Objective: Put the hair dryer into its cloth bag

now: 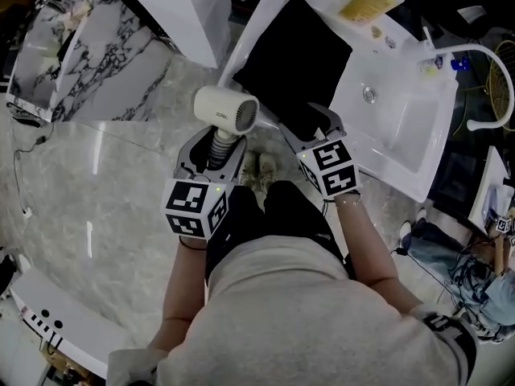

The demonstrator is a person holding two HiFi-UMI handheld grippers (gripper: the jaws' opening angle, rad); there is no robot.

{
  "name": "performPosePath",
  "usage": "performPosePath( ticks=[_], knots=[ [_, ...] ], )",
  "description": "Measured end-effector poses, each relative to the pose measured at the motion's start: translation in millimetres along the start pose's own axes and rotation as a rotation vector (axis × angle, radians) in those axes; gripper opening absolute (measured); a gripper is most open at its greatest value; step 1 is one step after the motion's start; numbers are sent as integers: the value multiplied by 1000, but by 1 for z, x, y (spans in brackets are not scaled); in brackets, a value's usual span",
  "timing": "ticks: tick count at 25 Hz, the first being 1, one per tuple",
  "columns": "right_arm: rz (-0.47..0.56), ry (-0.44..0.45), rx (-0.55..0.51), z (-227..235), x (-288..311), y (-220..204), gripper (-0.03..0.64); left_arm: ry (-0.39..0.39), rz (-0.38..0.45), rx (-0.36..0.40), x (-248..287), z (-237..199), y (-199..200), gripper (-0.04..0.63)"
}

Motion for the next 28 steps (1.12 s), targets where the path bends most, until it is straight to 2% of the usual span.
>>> performPosePath(
  ticks=[8, 10, 14, 20, 25, 28],
  knots=[
    [-52, -12, -84, -5, 14, -8, 247, -13, -16, 0, -1, -3, -7, 227],
    [-50, -39, -85, -1, 14, -8, 202, -19, -18, 2, -2, -1, -7, 227],
    [-13, -98, -55, 7, 8, -1, 18, -43, -23, 18, -1, 0, -6, 227],
    [35, -111, -14, 13, 1, 11, 11, -134, -62, 127, 0, 5, -5, 227],
    [98, -112, 64, 15, -6, 23, 11, -221, -106, 237, 7, 12, -3, 227],
    [121, -117, 87, 15, -8, 29, 11, -274, -140, 269, 13, 14, -3, 227]
  ],
)
Point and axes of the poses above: the fingertips, and each gripper's own axes: x forward along the fingers, z to its right, y out of its top, the point moved 6 cm from there along -x, backward along the fingers, and after that the axes turned 6 degrees about z, right-handed, at the moved point
